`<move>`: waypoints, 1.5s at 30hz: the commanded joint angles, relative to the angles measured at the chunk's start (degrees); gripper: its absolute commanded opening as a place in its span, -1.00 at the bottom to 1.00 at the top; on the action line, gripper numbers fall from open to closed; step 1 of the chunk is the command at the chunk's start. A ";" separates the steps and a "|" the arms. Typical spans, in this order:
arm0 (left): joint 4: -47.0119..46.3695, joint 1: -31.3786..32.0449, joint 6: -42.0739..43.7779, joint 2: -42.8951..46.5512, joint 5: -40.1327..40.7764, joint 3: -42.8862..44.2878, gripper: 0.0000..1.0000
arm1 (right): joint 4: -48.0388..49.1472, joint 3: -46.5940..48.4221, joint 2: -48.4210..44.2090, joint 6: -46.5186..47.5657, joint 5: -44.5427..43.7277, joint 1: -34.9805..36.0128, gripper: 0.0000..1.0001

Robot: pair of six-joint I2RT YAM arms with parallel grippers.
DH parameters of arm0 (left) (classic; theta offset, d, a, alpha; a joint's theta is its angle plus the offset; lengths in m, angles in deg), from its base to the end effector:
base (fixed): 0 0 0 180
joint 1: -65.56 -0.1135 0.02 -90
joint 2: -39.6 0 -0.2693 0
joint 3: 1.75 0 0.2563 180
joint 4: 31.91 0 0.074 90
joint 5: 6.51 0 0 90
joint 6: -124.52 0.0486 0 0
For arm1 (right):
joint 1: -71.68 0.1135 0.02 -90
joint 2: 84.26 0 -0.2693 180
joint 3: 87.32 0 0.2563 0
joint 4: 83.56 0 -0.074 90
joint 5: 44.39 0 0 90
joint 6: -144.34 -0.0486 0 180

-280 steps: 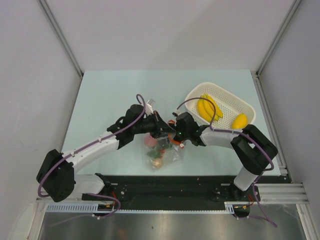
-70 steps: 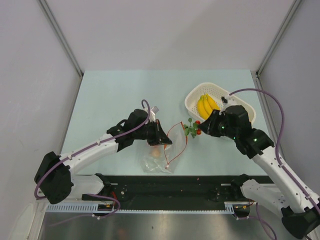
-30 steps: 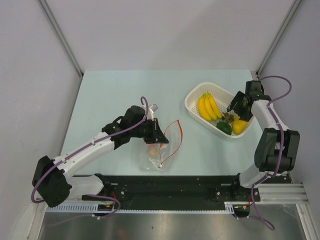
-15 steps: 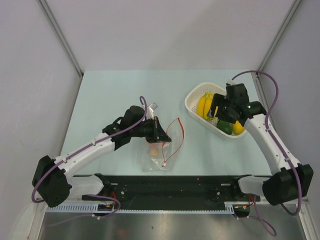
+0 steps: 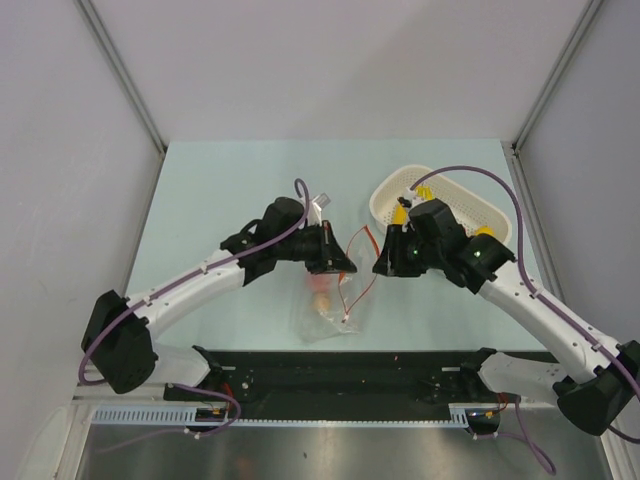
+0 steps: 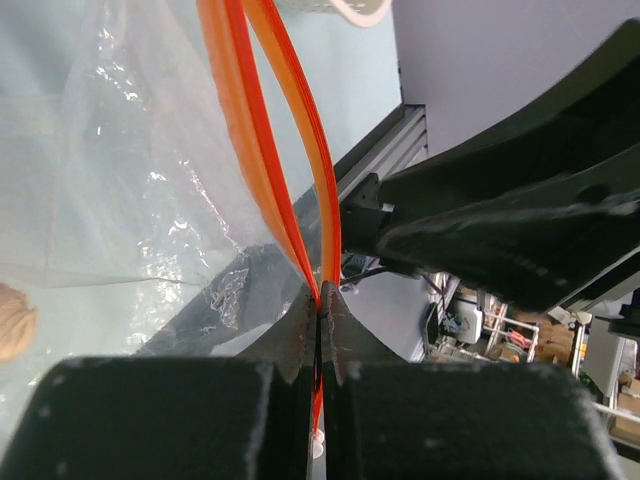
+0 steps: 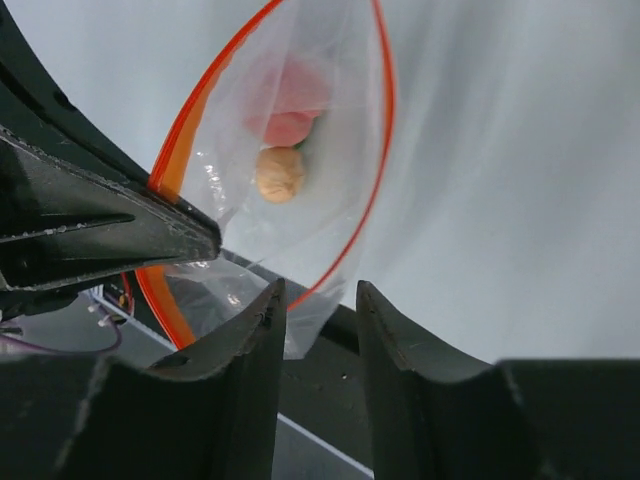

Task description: Open the zip-top bag and remove the fake food

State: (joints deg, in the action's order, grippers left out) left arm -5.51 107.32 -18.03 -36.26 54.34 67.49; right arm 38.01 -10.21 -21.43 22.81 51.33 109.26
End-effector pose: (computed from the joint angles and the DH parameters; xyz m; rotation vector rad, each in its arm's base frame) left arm 0.2128 -0.2218 0.2816 0.1135 2.4630 -1.4032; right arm 0.1819 0.1461 0.3311 -0.1809 2.4425 0.6882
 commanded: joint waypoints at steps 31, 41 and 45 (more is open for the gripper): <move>-5.83 7.64 -7.38 -5.27 2.78 7.23 -1.00 | -0.64 3.58 8.96 -22.87 -6.34 1.00 -0.64; -10.39 9.22 -10.19 -7.72 2.00 9.68 -1.00 | 1.19 -1.16 10.21 -24.11 -4.31 -0.49 -0.75; -12.69 10.36 -11.78 -9.40 1.90 11.35 -1.00 | 2.43 -4.32 8.89 -23.32 -4.05 -1.11 -0.75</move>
State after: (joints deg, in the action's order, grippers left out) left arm -11.67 116.26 -27.08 -44.34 56.62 74.90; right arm 38.67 -11.72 -10.44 -0.67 46.10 108.43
